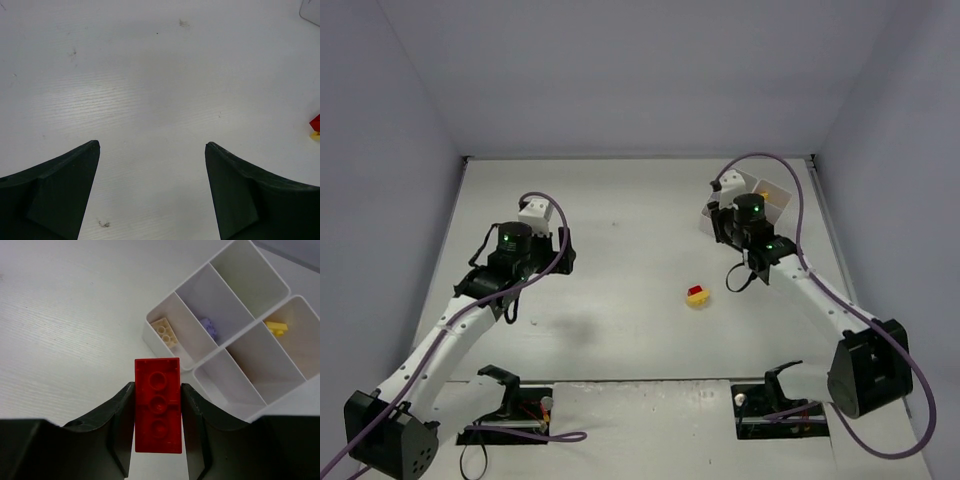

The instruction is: Sort the legos into containers by color

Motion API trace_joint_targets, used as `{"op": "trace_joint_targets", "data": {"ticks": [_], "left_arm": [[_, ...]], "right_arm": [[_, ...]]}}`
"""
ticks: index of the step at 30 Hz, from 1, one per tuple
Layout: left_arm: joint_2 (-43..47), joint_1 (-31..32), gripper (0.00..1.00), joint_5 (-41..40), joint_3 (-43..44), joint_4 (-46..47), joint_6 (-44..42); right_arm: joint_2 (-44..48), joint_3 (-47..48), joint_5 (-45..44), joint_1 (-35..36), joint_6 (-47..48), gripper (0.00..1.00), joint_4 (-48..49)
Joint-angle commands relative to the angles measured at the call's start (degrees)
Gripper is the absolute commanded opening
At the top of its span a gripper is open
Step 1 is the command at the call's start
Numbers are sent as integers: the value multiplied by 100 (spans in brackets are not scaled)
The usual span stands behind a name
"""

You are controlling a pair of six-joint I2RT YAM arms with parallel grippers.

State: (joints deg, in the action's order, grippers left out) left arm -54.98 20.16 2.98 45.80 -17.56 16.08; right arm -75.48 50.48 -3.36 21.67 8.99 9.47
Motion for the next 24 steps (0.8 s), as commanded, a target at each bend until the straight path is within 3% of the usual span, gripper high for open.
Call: {"op": "trace_joint_targets", "data": {"ticks": [1, 8, 17, 24], "left_arm": [[-109, -21, 79, 88, 473, 429, -148], [-390, 23, 80, 290, 561, 622, -289], [-812, 14, 80, 422, 781, 719, -430], [-1023, 14, 80, 510, 790, 745, -430]], "right_arm": [[647, -20, 265, -329, 225, 0, -191], [913, 129, 476, -831, 375, 0, -490], [535, 682, 1100, -1472, 629, 0, -789], [447, 648, 1425, -1534, 770, 0, -781]]}}
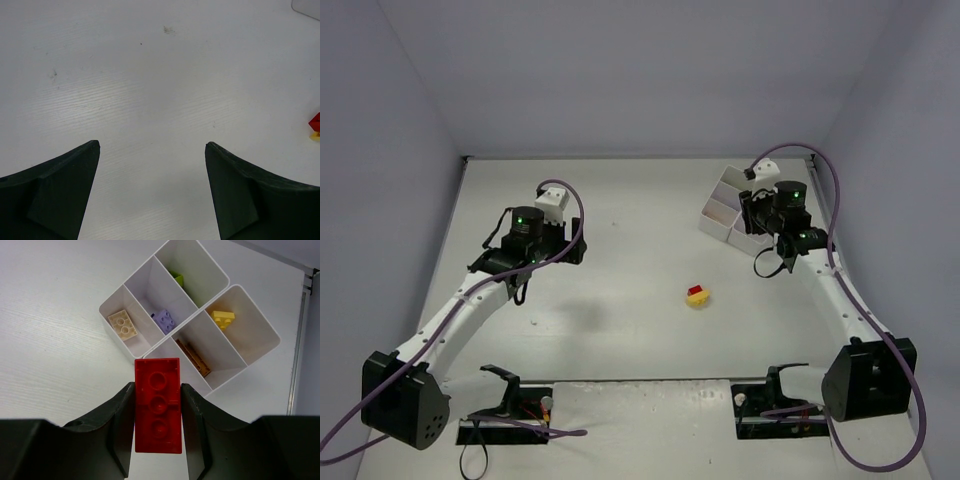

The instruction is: Sort the legos into containers by color

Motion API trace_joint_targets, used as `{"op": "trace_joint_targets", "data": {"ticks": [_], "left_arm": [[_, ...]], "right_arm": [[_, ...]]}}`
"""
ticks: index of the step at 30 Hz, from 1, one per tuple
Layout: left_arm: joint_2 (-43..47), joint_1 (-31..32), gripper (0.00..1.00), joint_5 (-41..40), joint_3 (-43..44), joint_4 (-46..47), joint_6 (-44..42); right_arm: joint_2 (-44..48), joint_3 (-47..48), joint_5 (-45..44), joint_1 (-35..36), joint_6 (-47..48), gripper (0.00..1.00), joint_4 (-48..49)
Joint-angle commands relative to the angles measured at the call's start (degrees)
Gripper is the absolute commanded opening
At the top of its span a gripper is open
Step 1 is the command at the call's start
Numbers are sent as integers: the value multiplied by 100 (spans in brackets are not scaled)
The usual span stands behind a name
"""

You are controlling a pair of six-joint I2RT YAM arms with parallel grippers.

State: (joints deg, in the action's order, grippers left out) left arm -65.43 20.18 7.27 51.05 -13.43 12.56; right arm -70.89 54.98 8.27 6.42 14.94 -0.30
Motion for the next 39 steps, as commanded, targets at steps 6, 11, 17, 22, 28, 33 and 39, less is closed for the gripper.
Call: {"op": "trace_joint_targets", "data": {"ticks": [6, 11, 17, 22, 28, 33, 39], "left_arm": [[57, 21, 80, -14, 186, 332, -166], [83, 47, 80, -155, 186, 280, -218], [83, 108, 80, -261, 178, 244, -289], [118, 144, 80, -287, 178, 236, -306], [162, 187, 80, -322, 169, 227, -324], [171, 223, 80, -322, 160, 218, -324], [180, 232, 80, -322, 169, 218, -315]], "right_arm": [[-135, 153, 262, -17, 220, 4, 179], [-320, 171, 192, -88, 352, 7, 100], [-688, 206, 122, -158, 562, 8, 100], [-900, 232, -62, -158, 835, 9, 144], [-1190, 373, -212, -167, 1221, 12, 196], [-1313, 443, -326, -167, 1581, 12, 258], [-1375, 426, -282, -158, 1872, 13, 293]]}}
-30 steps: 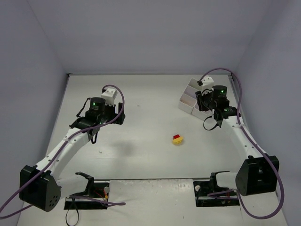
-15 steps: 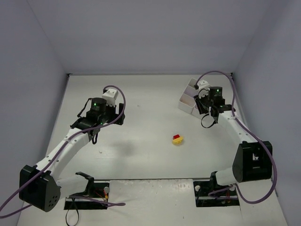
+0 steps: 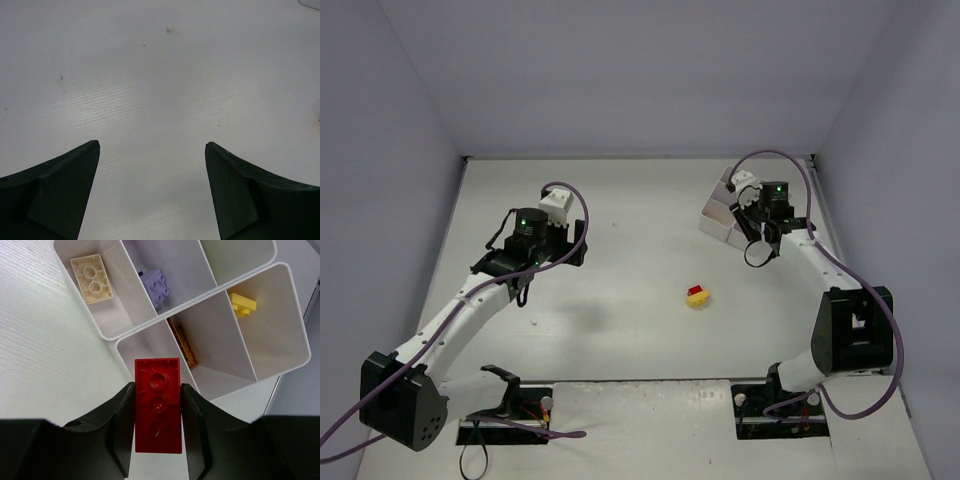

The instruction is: Sort the legos into containers by color

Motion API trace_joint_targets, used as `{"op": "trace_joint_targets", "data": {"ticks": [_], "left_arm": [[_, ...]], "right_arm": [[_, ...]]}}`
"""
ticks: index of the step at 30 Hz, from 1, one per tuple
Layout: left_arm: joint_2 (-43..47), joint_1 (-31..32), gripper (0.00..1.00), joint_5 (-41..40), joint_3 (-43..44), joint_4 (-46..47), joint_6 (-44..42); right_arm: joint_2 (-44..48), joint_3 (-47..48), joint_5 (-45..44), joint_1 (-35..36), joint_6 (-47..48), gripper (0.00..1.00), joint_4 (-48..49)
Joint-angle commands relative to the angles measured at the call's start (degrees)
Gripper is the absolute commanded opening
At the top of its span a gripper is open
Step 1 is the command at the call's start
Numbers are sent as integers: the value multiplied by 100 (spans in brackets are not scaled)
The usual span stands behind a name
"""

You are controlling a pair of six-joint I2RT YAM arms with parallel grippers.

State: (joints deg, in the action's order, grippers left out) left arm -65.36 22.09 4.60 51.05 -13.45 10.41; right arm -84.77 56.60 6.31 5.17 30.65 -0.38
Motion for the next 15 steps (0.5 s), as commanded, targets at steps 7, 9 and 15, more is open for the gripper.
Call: {"op": "trace_joint_targets", "data": {"ticks": [7, 9, 15], "left_arm": [[173, 68, 80, -56, 169, 220, -101], [164, 68, 80, -56, 169, 229, -101], [191, 85, 80, -64, 160, 211, -101]], "right_arm": [[22, 159, -68, -34, 819, 14, 398], [13, 167, -51, -42, 916, 14, 416], [-83, 238, 29, -34, 1083, 15, 425]]}}
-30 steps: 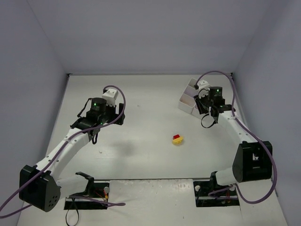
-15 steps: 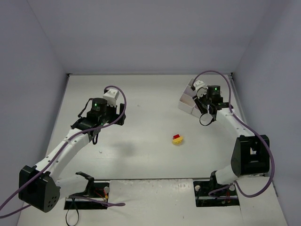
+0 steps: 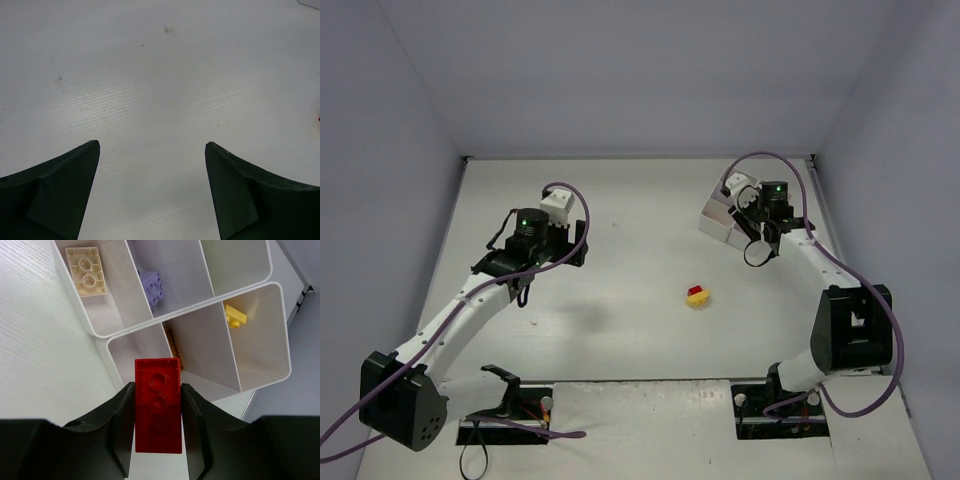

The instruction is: Sort the legos into containers by color

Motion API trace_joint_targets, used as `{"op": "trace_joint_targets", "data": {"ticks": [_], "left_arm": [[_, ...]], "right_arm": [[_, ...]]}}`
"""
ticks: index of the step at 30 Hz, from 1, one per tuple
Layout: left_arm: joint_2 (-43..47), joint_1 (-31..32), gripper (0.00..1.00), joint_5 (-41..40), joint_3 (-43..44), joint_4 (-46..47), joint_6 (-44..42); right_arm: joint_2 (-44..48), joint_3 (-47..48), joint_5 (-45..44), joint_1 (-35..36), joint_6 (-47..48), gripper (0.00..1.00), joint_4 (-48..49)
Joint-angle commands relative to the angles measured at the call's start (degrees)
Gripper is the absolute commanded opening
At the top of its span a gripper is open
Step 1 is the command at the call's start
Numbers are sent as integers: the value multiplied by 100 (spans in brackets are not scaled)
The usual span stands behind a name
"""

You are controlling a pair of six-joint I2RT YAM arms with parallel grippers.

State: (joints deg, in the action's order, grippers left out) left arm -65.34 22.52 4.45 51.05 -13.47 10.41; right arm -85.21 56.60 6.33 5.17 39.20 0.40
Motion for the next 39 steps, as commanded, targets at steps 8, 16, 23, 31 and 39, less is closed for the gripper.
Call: {"op": "trace_joint_targets", "data": {"ticks": [8, 16, 23, 31, 39], "left_arm": [[188, 42, 80, -49, 151, 214, -110], [197, 33, 80, -58, 151, 205, -110], [180, 42, 80, -49, 151, 196, -110], [180, 42, 80, -40, 151, 205, -110], [180, 42, 80, -23, 151, 205, -110]], "right_arm": [[-110, 290, 44, -51, 395, 17, 346], [-162, 325, 44, -42, 501, 19, 337], [-303, 352, 18, -42, 606, 26, 337], [-444, 457, -26, -42, 685, 35, 337], [-444, 440, -18, -51, 677, 42, 337]]}}
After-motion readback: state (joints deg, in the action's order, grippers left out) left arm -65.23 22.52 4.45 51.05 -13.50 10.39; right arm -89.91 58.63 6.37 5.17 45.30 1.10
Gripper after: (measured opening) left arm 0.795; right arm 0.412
